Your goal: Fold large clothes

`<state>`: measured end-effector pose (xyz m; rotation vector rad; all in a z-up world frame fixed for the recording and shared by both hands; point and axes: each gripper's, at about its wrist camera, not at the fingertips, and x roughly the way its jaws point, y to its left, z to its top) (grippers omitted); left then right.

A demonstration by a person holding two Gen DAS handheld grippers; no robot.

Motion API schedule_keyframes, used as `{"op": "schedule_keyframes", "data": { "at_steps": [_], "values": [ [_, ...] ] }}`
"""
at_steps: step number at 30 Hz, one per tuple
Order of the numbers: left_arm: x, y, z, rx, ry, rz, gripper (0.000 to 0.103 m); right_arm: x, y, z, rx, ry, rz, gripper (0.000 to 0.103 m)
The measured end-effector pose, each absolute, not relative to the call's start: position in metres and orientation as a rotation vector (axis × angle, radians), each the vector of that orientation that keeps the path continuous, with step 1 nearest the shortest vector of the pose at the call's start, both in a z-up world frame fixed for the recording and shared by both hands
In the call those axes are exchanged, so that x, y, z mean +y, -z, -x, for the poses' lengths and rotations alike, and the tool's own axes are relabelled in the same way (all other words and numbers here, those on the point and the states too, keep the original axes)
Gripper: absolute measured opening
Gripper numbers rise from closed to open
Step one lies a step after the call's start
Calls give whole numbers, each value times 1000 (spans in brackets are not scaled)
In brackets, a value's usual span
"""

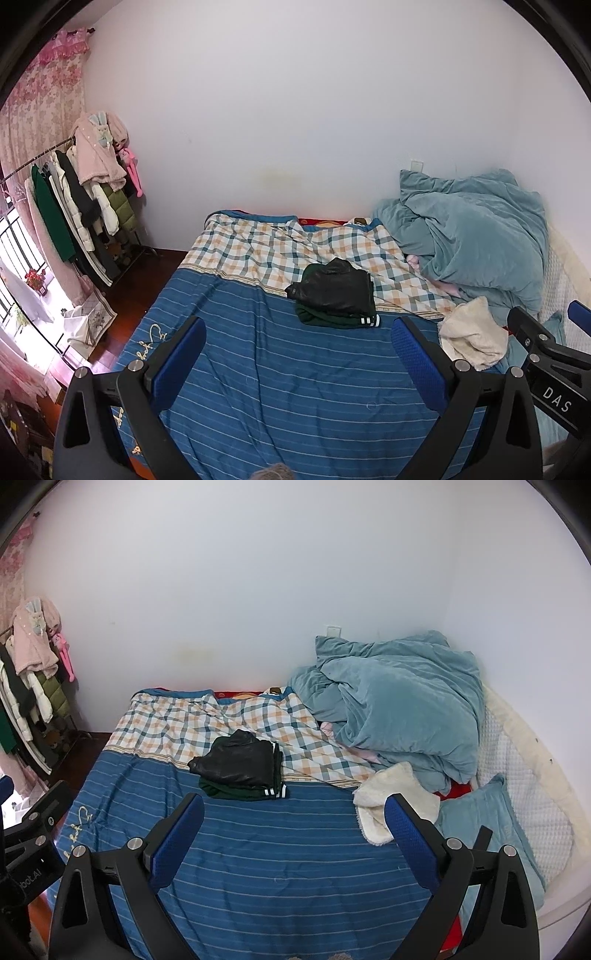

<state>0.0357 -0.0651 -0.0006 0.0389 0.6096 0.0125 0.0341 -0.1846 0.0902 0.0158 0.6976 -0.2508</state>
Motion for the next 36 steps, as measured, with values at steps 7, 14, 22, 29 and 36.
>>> {"op": "schedule_keyframes", "data": {
  "at_steps": [7, 14, 22, 29, 36],
  "values": [
    [-62, -4, -35, 599, -16, -33, 103, -184, -92, -35, 695, 240, -16, 100],
    [-61, -7, -36, 593, -16, -37, 103, -182, -92, -35, 693, 237, -15, 100],
    [-60, -9, -37, 591, -15, -39, 103, -180, -93, -39, 697, 239, -10, 100],
    [-59, -11, -39, 590, -15, -42, 103, -179, -94, -44, 694, 236, -3, 100],
    [-58, -12, -40, 589, -15, -45, 103, -178, -95, -50, 689, 235, 2, 100]
  ]
}}
